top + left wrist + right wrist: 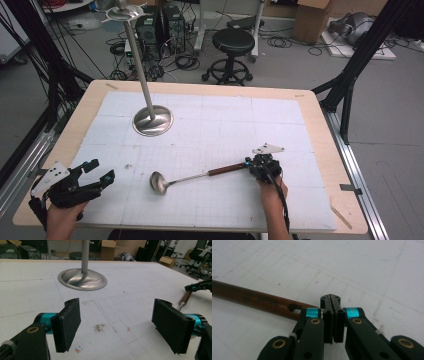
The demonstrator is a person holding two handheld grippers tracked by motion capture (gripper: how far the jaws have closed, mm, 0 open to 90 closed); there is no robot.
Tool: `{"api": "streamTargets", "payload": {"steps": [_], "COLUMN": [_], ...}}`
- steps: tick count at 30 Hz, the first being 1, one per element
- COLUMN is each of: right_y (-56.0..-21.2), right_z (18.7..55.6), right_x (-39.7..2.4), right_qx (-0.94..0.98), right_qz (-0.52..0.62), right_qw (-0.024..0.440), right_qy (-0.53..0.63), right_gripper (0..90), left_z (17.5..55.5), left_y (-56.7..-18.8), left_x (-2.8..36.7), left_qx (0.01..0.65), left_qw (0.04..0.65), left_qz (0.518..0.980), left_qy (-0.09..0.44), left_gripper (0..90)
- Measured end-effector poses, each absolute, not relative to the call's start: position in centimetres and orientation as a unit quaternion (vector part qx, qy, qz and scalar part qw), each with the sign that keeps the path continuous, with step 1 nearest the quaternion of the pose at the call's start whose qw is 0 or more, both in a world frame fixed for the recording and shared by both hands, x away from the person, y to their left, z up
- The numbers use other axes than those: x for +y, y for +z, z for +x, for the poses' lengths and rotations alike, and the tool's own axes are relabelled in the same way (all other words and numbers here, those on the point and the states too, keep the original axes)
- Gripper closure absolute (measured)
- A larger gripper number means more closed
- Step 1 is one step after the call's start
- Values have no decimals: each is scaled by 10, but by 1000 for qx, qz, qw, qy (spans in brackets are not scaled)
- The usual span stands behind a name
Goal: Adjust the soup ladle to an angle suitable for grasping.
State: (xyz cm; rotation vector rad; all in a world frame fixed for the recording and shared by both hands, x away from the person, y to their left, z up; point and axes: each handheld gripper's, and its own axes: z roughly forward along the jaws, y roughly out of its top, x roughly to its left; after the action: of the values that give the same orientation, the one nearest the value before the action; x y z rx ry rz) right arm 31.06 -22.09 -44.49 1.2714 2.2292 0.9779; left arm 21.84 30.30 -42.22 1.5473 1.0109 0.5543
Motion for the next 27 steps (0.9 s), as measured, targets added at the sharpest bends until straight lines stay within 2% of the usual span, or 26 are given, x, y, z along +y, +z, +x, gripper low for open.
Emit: {"api": "streamTargets", "payload": {"steps": [14, 27], "right_y": [-444, -434], "right_z": [309, 283], "right_x": [-157, -182], "right_qx": [817, 786], "right_qz": [413, 420], "right_qw": [172, 188], "right_qy": [365, 413], "right_gripper": [892, 892], "left_z": [218, 219], "left_y": [-421, -421], "left_x": [310, 309], "left_qx": [438, 437], "left_qw": [575, 574], "left_qz": [648, 650], "left_qy": [238, 238], "left_gripper": [235, 234]}}
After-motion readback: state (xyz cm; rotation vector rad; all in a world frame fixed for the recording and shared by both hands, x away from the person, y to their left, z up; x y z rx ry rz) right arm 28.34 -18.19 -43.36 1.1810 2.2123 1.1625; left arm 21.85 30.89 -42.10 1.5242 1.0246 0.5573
